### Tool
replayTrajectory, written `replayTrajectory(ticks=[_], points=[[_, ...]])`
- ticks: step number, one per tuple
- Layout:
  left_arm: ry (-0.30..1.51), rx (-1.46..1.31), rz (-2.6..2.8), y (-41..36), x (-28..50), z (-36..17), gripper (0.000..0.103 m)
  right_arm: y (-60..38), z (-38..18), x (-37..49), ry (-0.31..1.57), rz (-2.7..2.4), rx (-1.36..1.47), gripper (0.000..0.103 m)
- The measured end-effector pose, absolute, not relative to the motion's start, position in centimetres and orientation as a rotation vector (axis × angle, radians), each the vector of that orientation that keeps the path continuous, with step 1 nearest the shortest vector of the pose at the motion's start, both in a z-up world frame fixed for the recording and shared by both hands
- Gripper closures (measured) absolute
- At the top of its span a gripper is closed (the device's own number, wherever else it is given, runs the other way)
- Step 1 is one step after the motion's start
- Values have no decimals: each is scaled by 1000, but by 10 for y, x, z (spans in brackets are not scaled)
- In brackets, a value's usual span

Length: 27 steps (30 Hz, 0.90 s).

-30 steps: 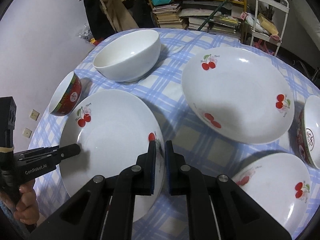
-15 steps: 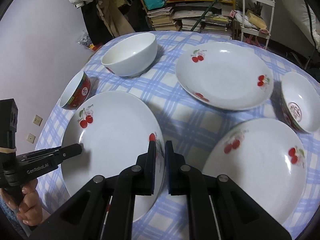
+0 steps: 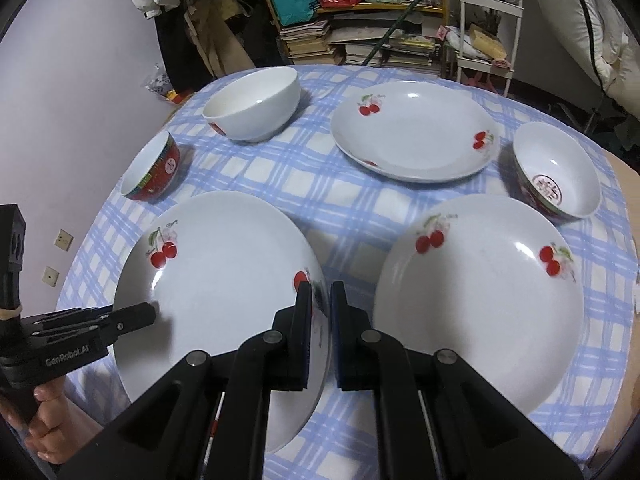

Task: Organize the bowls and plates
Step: 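Lift and carry the cherry plate with both grippers across the table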

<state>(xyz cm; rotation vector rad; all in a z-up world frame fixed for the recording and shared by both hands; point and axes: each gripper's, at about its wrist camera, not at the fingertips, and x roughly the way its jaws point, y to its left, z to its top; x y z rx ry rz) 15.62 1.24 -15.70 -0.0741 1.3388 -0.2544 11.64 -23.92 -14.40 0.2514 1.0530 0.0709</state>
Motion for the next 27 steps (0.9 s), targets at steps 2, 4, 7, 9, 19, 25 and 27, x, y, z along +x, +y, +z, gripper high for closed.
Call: replayTrajectory(ticks=[2,4,7,9,19,25,27], points=[[1359,-85,-252,13,157,-161,79,-239,-148,114,1059,74,258,93],[1371,-85,-242,13,158,-165,79,-239,-151,113,1066,76,257,93],[1387,-83,-223,14,158,-170,79,-239,-158,114,1092,82,271,93],[1401,-52,-217,10,156,-176,79,-237,-166,115,1126,75,267,93],[1467,-21,-190,2,159,-198,77,-227,-194,120,1203,21,164,91],[1467,-27,-185,0,160,-197,77,-226,-195,122,1212,22,161,90],[1453,3,-166,-1,159,-195,79,-223,-194,122,1212,26,139,89]])
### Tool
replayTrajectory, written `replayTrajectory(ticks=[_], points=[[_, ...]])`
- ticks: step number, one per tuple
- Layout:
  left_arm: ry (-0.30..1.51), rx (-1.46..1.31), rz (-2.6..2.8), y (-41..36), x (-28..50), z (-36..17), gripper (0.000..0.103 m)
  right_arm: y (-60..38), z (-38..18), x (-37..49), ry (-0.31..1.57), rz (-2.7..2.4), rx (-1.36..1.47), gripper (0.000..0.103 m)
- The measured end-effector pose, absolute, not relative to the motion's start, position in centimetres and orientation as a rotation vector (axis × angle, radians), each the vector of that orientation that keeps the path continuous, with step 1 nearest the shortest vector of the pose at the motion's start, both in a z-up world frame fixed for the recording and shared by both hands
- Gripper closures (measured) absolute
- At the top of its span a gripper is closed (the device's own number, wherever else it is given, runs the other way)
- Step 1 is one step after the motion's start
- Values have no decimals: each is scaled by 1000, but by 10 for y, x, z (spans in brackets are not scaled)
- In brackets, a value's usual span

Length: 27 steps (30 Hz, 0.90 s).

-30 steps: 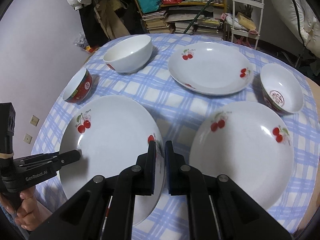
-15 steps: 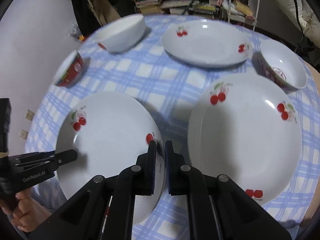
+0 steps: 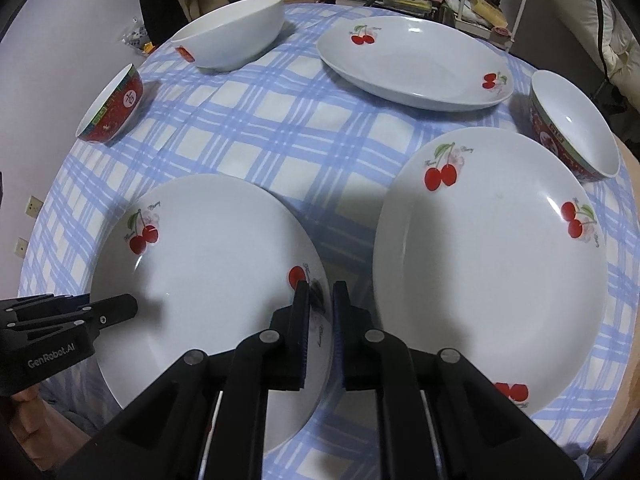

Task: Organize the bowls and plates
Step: 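Lift and carry the cherry plate with both grippers across the table, then lower the plate onto the tablecloth and open both grippers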

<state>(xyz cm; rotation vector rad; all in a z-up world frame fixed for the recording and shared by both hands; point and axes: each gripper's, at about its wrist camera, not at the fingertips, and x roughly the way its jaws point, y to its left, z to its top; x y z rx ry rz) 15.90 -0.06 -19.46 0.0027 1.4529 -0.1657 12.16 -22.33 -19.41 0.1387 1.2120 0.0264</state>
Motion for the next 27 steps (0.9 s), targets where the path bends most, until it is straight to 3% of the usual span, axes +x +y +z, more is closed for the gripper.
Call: replayTrajectory(ticks=[16,18,19,21,25,27], points=[[1203,221,-132,-42,150,-137,77,-260,-134,116,1055,-39,153,88],[1191,228,-141,-49,153,-130,73,-270,-127,115,1042,-56,178,85],[1188,231,-143,-53,157,-126,70,-275,-125,115,1041,-66,185,83],[1169,254,-153,-63,160,-118,54,-286,-119,113,1033,-80,202,67],[1160,292,-190,-88,163,-110,47,-311,-109,110,1023,-131,236,45],[1204,262,-229,-99,166,-109,36,-324,-105,107,1019,-157,257,22]])
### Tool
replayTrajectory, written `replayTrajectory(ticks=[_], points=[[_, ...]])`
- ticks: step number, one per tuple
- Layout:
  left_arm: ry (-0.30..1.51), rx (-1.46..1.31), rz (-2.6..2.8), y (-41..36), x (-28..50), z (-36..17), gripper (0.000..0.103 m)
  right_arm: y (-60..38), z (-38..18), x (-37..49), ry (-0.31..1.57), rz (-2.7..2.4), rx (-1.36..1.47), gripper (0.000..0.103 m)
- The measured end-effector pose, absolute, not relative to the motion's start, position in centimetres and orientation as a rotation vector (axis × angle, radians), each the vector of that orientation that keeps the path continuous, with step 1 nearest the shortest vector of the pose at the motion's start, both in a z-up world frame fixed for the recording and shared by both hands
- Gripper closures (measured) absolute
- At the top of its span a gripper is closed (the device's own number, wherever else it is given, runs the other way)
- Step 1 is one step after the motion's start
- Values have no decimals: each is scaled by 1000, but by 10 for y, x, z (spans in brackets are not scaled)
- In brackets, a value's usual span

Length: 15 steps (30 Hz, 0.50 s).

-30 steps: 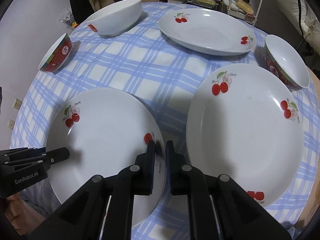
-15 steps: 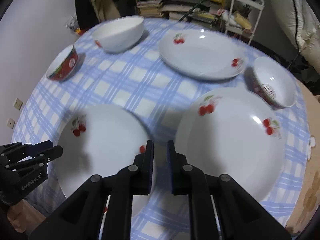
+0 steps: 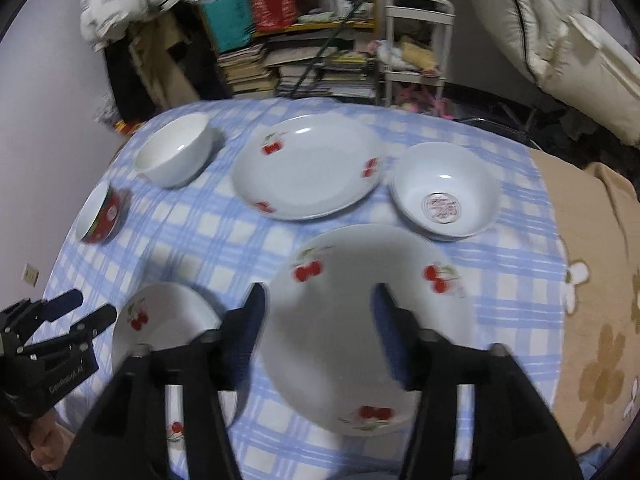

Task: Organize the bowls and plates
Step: 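Lower the plate onto the tablecloth and open both grippers, then grasp the rim of a second cherry plate with both grippers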

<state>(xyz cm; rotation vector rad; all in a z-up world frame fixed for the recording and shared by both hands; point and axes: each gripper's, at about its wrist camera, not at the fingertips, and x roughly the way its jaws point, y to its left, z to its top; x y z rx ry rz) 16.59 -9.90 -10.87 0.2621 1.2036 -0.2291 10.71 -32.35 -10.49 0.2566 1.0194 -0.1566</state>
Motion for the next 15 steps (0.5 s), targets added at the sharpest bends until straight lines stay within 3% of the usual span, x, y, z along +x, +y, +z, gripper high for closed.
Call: replayTrajectory(ticks=[3,6,15], points=[[1203,233,-271,-116,167,-102,30,-342,-100,101,1003,-158,287,6],[1172,253,-293,-136,167,-96,24,-358,-99,96,998,-208,285,5],[1175,288,-340,-174,177,-110,23,-414,-114,82,1030,-343,440,5]])
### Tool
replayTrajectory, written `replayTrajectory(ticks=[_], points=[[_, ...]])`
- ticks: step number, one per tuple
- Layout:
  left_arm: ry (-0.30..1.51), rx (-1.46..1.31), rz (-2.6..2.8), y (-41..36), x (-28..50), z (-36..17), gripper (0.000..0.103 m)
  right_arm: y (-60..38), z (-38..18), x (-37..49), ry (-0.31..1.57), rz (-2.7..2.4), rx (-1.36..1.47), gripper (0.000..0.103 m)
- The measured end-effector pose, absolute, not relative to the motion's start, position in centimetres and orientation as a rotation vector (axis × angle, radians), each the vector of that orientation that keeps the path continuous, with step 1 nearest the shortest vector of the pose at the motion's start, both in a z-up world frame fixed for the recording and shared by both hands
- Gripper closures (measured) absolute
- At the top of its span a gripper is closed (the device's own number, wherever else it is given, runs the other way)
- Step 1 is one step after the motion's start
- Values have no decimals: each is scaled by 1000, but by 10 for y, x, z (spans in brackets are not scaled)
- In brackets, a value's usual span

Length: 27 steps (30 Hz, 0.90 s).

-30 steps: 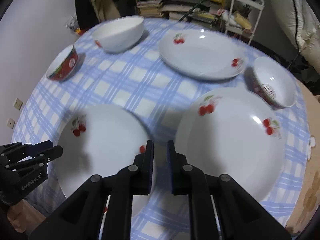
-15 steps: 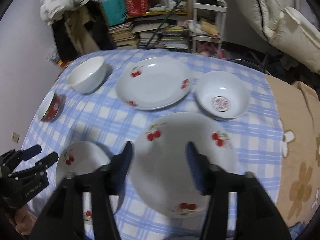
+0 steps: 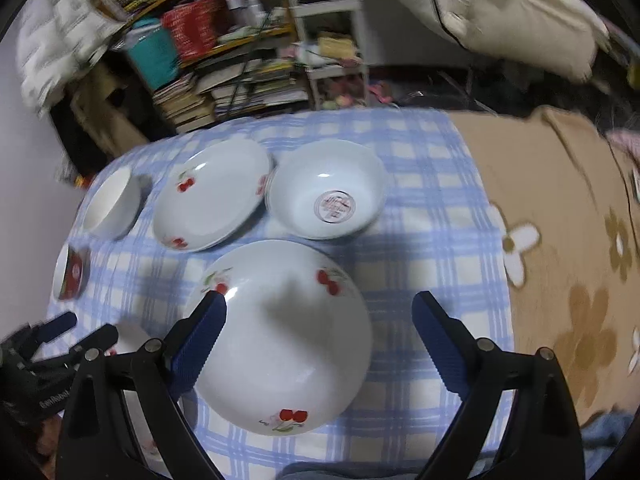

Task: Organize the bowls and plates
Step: 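Grasp the rim of a second cherry plate with both grippers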

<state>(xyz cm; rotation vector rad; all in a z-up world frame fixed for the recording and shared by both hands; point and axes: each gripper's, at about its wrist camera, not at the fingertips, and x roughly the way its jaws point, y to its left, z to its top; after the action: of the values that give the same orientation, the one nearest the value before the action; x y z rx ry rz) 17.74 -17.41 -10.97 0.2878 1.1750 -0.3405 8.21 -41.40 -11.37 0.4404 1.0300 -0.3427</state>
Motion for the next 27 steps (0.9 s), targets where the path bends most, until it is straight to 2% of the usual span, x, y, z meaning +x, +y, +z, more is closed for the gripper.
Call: replayTrajectory(ticks=[4,10,13,16,17,20,23,27], points=[[1192,242,-364,-181,180,-123,23,-427,-134,84,1094,-370,485,5],[1225,263,-391,-195,184,-142,24,-431,-153,91,1152,-354,492,11],[1242,286,-424,-205,186,-151,25,-433,-163,94,1191,-356,495,22],[1271,320,-452,-214,187,-160,50,-434,-173,97,1231,-346,504,30],[1291,335,-458,-216,187,-165,58,-435,-176,97,1243,-339,512,38],[1307,345,-465,-220,189,-174,64,-436,-188,100,1278,-308,545,59],[1352,322,-478,-221,193,-183,72,-437,-197,101,1305,-290,570,72],[1395,288,-496,-221,201,-193,80,-440,-200,101,1295,-271,605,79]])
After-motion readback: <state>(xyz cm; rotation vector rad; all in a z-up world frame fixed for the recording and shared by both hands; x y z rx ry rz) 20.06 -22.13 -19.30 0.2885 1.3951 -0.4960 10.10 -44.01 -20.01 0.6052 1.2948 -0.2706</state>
